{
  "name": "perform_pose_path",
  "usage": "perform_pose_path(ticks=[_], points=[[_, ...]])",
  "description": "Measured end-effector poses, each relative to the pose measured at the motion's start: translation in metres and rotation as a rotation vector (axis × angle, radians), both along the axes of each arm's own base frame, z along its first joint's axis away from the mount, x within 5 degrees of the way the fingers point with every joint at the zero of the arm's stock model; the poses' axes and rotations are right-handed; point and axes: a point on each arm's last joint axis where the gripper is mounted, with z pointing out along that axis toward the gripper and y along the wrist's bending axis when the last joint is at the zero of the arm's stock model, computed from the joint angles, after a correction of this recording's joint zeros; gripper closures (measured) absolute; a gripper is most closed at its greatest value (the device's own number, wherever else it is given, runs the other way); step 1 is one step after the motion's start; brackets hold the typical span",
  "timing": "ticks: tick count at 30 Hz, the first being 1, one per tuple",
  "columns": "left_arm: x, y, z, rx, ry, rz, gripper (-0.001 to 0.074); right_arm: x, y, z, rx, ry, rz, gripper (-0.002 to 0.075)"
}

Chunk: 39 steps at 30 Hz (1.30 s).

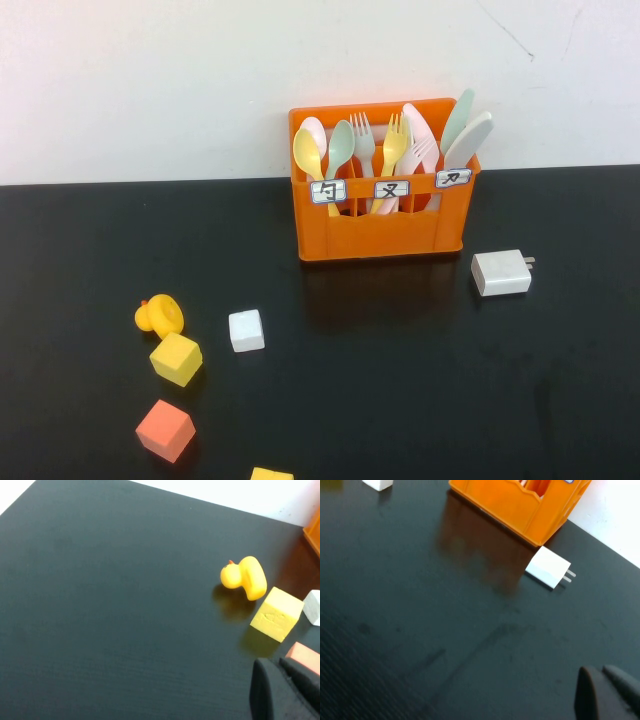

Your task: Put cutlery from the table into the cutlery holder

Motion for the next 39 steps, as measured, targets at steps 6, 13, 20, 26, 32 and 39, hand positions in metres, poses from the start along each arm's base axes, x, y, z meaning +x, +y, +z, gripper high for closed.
perform_pose_path(ticks=[6, 13, 20, 26, 32, 39], points=[[0.0, -0.0001, 0.0, 0.042, -0.001, -0.013, 0.0736, 0.0, 0.0, 0.0, 0.0, 0.0, 0.0, 0.0728], [0.0, -0.0001, 0.0, 0.055, -0.002, -0.017, 0.0736, 0.0, 0.0, 0.0, 0.0, 0.0, 0.0, 0.0728], [0.0, -0.0001, 0.0, 0.056, -0.002, -0.017, 0.0736, 0.0, 0.0, 0.0, 0.0, 0.0, 0.0, 0.0728], [0.0, -0.0001, 0.0, 0.056, -0.002, -0.017, 0.0736, 0.0, 0.0, 0.0, 0.0, 0.0, 0.0, 0.0728], [0.0, -0.0001, 0.0, 0.062, -0.002, -0.019, 0.0736, 0.0, 0.0, 0.0, 0.0, 0.0, 0.0, 0.0728], [0.0, -0.0001, 0.0, 0.091, -0.002, -0.028, 0.0736, 0.0, 0.0, 0.0, 0.0, 0.0, 0.0, 0.0728]])
